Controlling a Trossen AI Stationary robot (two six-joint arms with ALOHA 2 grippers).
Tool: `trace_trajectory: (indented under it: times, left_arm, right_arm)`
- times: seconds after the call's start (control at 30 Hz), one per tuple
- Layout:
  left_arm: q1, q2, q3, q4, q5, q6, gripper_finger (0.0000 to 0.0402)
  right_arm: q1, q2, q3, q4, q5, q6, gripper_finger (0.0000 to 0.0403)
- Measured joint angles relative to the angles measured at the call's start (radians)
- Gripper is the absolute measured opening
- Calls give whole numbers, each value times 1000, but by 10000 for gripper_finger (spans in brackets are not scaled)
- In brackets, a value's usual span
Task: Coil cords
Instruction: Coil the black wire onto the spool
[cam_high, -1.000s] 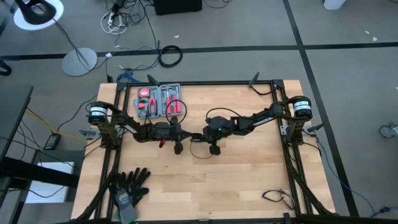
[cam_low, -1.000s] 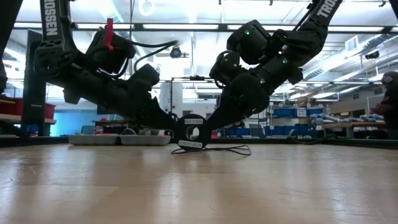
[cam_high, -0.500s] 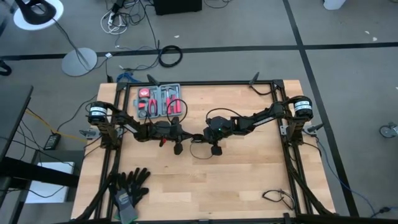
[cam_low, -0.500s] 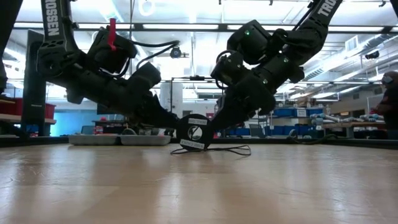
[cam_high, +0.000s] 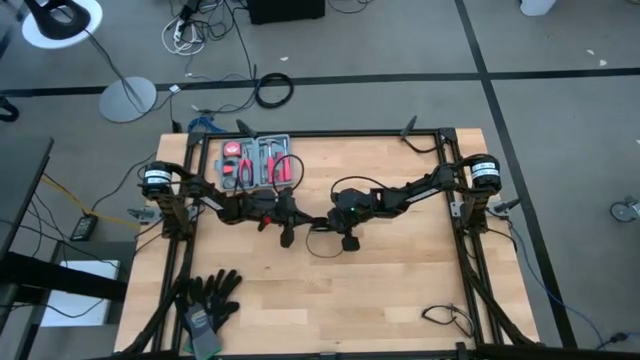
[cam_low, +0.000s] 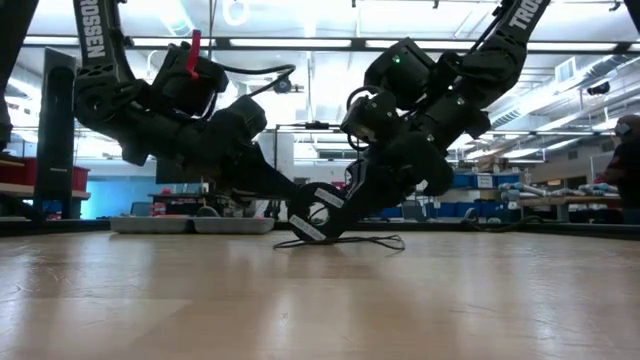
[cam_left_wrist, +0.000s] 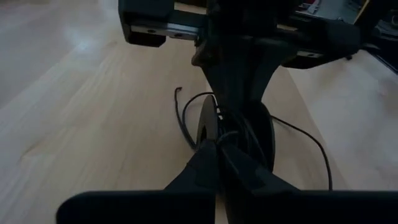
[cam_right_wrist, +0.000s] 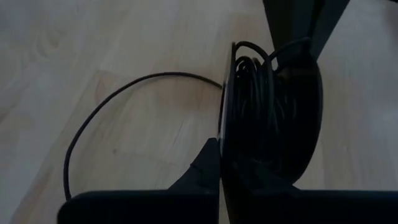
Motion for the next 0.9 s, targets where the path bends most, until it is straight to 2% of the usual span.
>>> trace_trajectory:
  times: [0.47,0.73,0.9]
  left_arm:
    - [0,-3,88,-192,9,-31,11]
    - [0,-8,202,-423,31,-33,11]
    - [0,-53,232,-570,29,-33,11]
  right_arm:
    - [0,0,0,-20,13,0,0]
    - [0,0,0,-40,17,0,0]
    - [0,-1,2,-45,25,0,0]
